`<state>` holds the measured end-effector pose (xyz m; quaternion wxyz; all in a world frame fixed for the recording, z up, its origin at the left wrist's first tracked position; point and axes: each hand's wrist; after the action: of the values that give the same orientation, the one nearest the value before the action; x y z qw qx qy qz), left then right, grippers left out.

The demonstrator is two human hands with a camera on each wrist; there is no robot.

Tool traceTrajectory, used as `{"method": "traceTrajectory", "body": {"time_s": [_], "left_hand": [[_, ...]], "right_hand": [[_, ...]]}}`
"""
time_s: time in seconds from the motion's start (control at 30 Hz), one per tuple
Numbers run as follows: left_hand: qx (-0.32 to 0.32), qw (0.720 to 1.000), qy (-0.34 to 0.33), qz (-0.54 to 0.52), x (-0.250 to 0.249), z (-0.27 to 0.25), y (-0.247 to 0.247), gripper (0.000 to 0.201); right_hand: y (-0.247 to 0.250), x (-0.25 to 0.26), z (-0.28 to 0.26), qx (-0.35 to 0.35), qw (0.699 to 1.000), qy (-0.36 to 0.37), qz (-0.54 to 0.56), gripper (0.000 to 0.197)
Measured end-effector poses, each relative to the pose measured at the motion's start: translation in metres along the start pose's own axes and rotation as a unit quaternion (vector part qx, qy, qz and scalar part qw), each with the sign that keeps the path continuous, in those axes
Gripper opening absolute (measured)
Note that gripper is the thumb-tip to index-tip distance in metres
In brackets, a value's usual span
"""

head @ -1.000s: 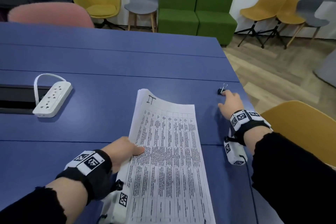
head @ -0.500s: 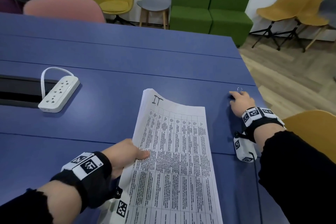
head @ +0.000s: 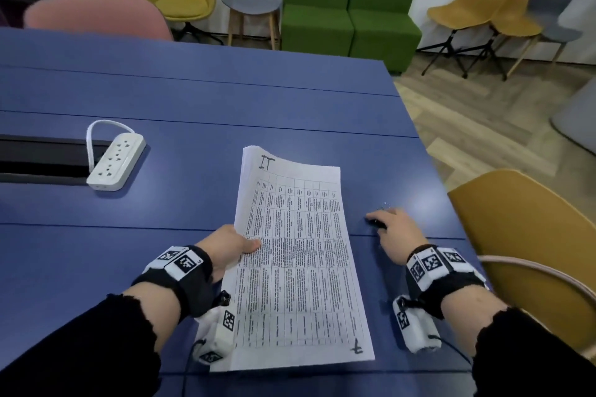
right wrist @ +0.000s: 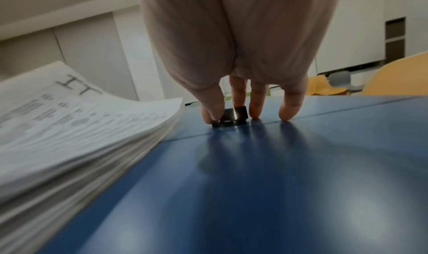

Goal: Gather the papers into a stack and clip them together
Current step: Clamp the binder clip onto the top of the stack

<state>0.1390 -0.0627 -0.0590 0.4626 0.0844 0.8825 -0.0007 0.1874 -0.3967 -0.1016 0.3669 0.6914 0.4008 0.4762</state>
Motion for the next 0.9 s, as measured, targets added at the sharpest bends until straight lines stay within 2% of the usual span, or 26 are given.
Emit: {"method": "traceTrajectory", "body": {"time_s": [0.13,0.23,0.3,0.37,0.43,0.5,0.53,0.6,0.67,0.77,0.8,0.9], "left_hand": [[-0.008,0.999,-0.026,-0.023,-0.002,-0.035,0.004,0.023],[-0.012,0.997,-0.072,-0.017,-0.009,-0.061,0.011,0.023],[-0.017,0.994,-0.106,-0.005,-0.015,-0.077,0.015,0.041],[-0.004,0.990,-0.137,0.014,-0.029,-0.097,0.015,0.031],[0.019,0.985,-0.169,0.033,-0.043,-0.118,0.011,0.021],[0.030,0.977,-0.206,0.050,-0.054,-0.135,0.008,0.021],[0.032,0.972,-0.226,0.055,-0.057,-0.142,0.007,0.022],[0.038,0.965,-0.255,0.053,-0.063,-0.153,0.005,0.024],[0.045,0.958,-0.278,0.057,-0.066,-0.162,0.003,0.024],[0.009,0.948,-0.309,0.080,-0.061,-0.167,0.001,0.018],[-0.006,0.943,-0.320,0.088,-0.058,-0.166,0.002,0.014],[-0.020,0.941,-0.327,0.084,-0.047,-0.164,0.002,0.010]], "right_hand": [[-0.007,-0.010,-0.066,0.029,0.999,0.018,-0.003,0.040],[-0.004,-0.010,-0.109,0.053,0.998,0.018,0.002,0.038],[0.009,-0.003,-0.132,0.028,0.998,0.022,0.050,0.032],[0.034,0.018,-0.151,-0.009,0.985,0.028,0.170,0.030],[0.066,0.048,-0.168,0.011,0.951,0.038,0.307,0.063],[0.092,0.075,-0.176,0.058,0.908,0.068,0.410,0.098],[0.104,0.086,-0.180,0.079,0.886,0.086,0.449,0.104],[0.125,0.103,-0.185,0.112,0.837,0.104,0.526,0.098],[0.139,0.115,-0.193,0.122,0.807,0.119,0.565,0.081],[0.144,0.123,-0.205,0.072,0.815,0.153,0.554,0.031],[0.141,0.124,-0.206,0.050,0.822,0.162,0.544,0.023],[0.128,0.121,-0.207,0.025,0.838,0.168,0.518,0.027]]}}
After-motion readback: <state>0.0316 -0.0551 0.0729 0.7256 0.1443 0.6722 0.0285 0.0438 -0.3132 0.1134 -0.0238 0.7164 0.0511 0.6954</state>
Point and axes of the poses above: each hand's wrist, its own z-axis towards the middle knuckle, its own y-axis out of the back of the hand, x = y × z, and after that the axes turned 8 degrees about -y, right-handed
